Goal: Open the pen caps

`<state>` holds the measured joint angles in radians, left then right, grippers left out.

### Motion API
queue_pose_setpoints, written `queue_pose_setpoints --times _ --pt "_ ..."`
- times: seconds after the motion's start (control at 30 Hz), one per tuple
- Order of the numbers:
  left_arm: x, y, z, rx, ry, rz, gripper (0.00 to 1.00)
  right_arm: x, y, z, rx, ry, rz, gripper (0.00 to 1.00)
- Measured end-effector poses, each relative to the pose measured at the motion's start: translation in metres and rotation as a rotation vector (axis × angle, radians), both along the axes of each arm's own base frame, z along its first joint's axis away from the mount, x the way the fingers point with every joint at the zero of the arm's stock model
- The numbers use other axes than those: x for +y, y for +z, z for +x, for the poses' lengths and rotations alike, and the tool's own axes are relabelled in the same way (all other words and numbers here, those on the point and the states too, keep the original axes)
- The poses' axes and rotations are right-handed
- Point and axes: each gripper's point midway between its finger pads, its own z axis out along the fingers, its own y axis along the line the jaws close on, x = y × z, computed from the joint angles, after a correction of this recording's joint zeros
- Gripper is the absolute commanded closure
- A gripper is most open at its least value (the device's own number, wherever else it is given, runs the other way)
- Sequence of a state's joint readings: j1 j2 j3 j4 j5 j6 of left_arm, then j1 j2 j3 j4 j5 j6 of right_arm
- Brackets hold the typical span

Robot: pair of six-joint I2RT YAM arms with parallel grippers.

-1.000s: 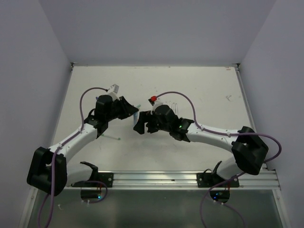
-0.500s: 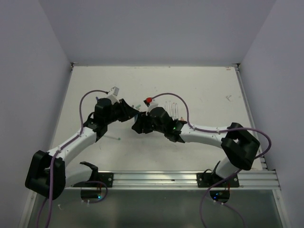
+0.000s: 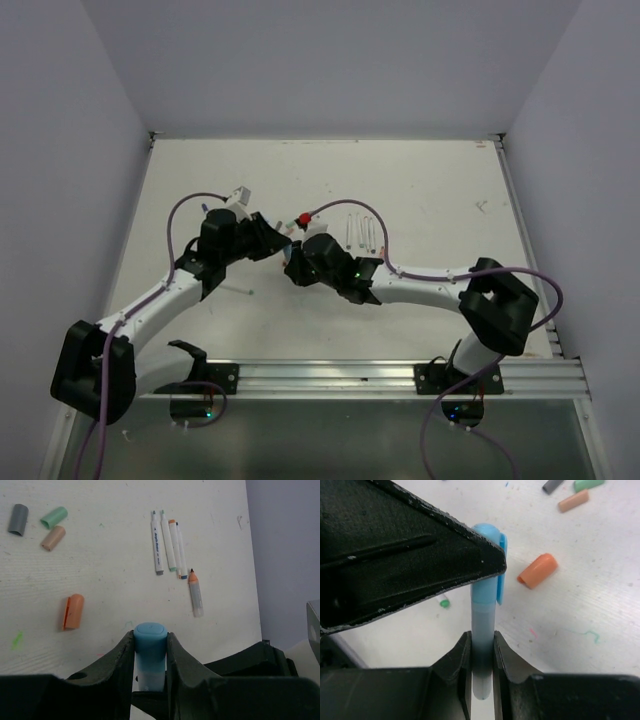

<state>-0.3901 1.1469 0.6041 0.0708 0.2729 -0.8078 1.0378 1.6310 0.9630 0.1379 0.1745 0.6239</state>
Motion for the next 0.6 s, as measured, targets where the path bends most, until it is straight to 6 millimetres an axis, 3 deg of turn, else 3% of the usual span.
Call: queue_pose_setpoints --times 0.3,0.53,0.6 --pt "-0.006 0.005 -0.006 0.022 -0.030 -0.002 1.00 -0.020 0.003 -0.004 -0.236 -0.132 -0.378 1.00" --pt "-0.014 0.011 -0.013 0.012 -0.089 -0.025 1.00 -0.027 0.009 -0.012 -0.160 -0.041 -0.227 1.00" --pt "-0.016 0.018 -0.013 -0.019 -0.107 -0.039 0.81 -0.028 0.017 -0.013 -0.126 -0.013 -0.148 1.00"
